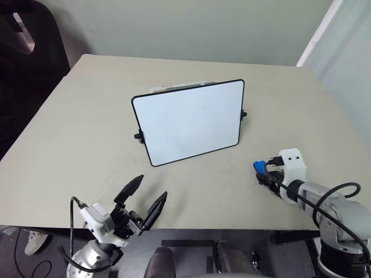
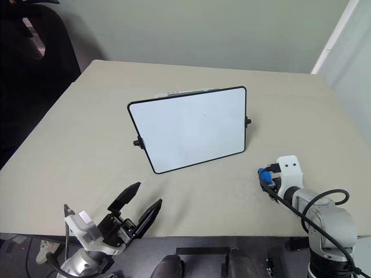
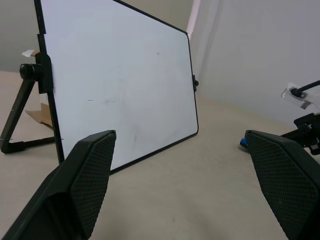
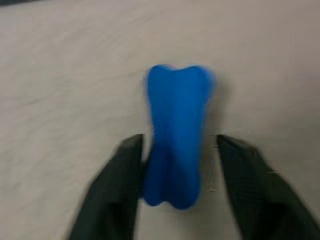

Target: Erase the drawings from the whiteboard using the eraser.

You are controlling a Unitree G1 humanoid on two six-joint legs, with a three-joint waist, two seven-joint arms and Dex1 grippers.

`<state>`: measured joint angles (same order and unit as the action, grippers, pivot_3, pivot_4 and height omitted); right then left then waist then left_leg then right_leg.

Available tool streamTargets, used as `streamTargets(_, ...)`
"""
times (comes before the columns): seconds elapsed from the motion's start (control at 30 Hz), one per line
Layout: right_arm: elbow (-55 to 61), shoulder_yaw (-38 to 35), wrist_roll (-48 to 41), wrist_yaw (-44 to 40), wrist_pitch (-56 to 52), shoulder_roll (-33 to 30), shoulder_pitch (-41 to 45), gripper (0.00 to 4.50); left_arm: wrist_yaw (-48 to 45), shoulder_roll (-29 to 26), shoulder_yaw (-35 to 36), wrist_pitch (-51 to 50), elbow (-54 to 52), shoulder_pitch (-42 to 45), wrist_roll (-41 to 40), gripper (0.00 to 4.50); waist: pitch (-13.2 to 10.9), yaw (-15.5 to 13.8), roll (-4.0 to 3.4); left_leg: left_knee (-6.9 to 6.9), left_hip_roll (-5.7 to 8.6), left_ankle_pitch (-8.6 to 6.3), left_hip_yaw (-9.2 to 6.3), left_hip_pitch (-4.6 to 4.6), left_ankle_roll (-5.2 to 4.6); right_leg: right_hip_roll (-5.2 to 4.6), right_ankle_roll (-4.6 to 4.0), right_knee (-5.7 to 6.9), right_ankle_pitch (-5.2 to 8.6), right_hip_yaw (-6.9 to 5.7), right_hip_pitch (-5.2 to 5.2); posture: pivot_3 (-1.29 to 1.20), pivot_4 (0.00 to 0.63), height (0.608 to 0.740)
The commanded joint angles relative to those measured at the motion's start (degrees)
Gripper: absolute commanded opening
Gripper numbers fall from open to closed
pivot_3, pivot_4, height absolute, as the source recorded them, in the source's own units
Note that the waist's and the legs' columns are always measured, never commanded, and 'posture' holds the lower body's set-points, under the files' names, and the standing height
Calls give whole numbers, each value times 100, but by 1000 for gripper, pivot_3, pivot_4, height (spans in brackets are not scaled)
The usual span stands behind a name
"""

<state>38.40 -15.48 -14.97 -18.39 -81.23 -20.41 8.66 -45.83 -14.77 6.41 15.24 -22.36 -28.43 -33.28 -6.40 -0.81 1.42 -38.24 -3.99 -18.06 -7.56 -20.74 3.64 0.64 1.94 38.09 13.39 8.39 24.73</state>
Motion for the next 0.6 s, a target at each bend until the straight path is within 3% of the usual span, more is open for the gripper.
streamTargets(0.03, 493, -434, -134, -37, 640, 60, -49, 3242, 30, 4, -12, 84, -246, -33, -3, 4500, 0, 1, 0, 1, 0, -3, 0, 1, -6, 0, 1, 0, 1, 0, 1, 0, 150, 740)
streamTargets(0.27, 1095, -868, -672, -522, 2430, 329, -670, 3242, 42, 6, -106, 70, -359, -91, 1, 4500, 0, -1, 0, 1, 0, -18, 0, -1, -31, 2, 15, -1, 12, -1, -1, 0, 150, 740)
streamTargets(0.6, 1058, -332, -943, -729, 3643, 321, -1644, 3242, -45, -25, -155, 99, -361, -185, -8, 4500, 0, 2, 1, -3, 0, -20, 1, 5, -34, 1, 9, 1, 15, 0, -14, 0, 150, 740)
